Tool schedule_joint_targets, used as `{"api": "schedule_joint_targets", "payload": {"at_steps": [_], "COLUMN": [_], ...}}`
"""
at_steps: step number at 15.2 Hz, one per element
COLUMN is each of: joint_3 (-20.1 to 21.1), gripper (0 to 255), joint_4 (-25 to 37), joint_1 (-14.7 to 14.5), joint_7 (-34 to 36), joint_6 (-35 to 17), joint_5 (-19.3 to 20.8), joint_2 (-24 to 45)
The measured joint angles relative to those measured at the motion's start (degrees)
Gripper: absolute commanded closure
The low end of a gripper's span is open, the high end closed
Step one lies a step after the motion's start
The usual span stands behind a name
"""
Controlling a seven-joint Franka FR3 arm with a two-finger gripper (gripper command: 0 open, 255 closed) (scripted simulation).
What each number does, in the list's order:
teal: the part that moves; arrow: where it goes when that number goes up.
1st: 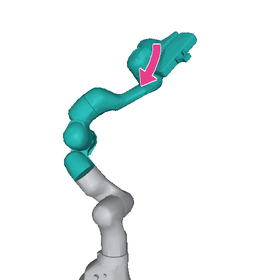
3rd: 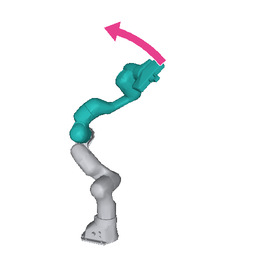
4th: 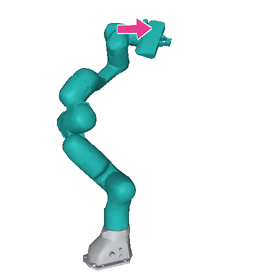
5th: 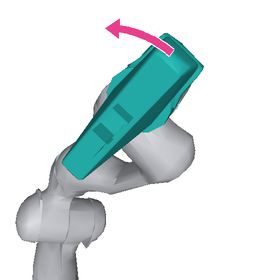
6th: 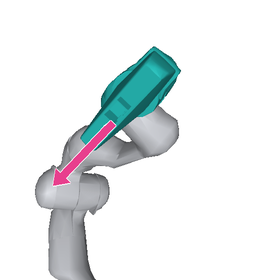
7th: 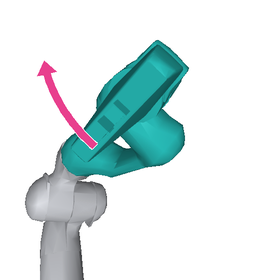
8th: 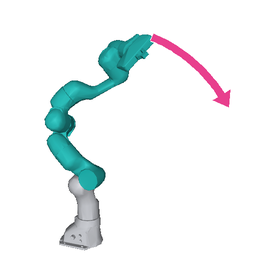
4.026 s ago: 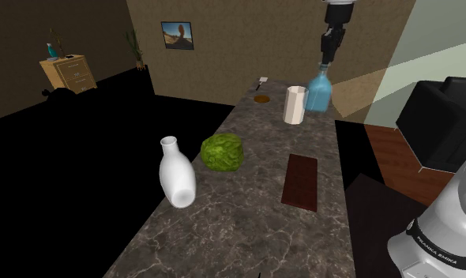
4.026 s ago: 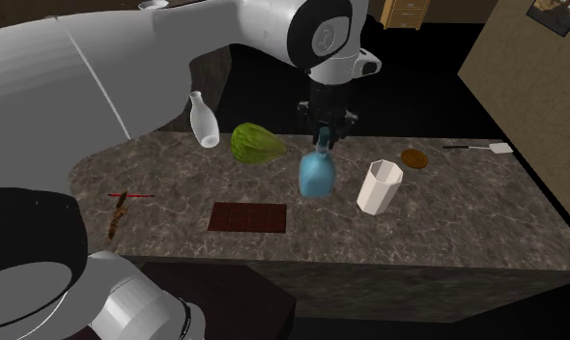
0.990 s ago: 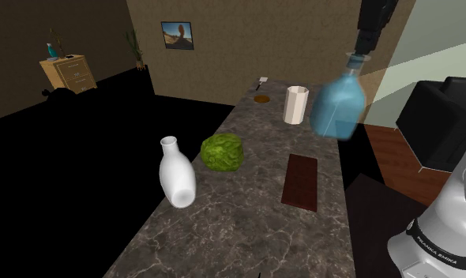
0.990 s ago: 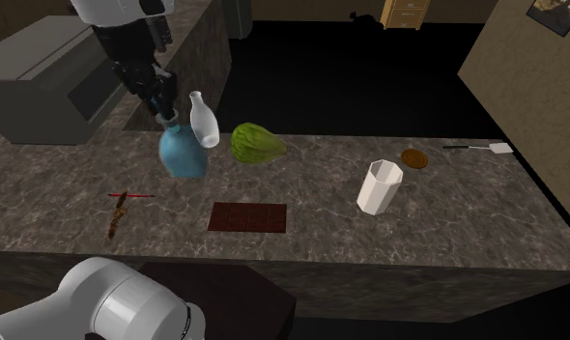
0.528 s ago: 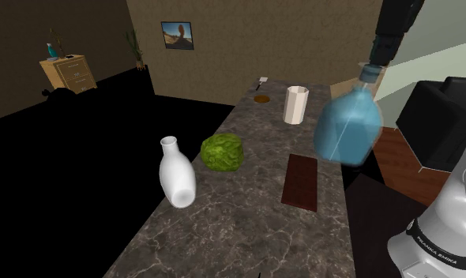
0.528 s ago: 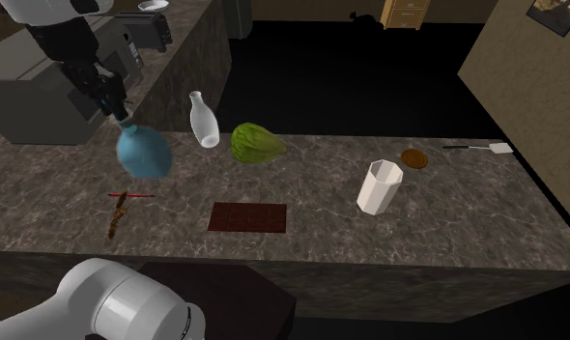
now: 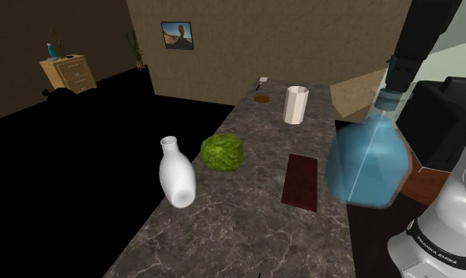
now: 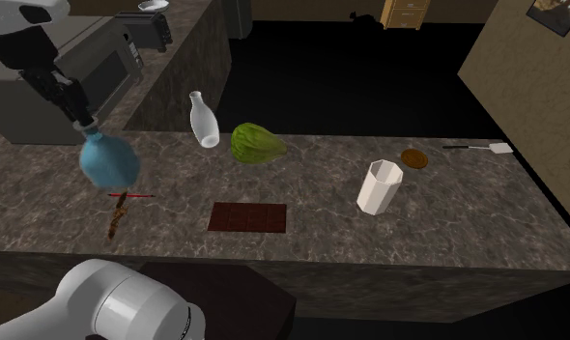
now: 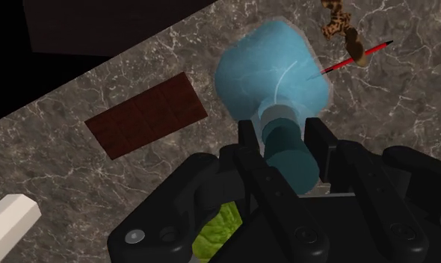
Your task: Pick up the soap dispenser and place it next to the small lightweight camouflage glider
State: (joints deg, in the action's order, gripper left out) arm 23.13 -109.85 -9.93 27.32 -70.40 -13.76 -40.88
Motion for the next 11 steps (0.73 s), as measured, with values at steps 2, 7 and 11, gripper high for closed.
{"api": "schedule_joint_targets", "payload": {"at_steps": [2,7,11], "joint_3": [0.1,0.5,0.9], "gripper": [255,255,255], "joint_4": [-2.3,-7.5,-11.6], "joint_1": [-0.2,-0.7,-1.1], "joint_7": [-0.1,-0.4,-0.8], "joint_6": [-1.3,-4.5,-7.2], "joint_5": [-0.3,-1.0,-1.5], "joint_2": [-1.0,-3.1,-4.5]}}
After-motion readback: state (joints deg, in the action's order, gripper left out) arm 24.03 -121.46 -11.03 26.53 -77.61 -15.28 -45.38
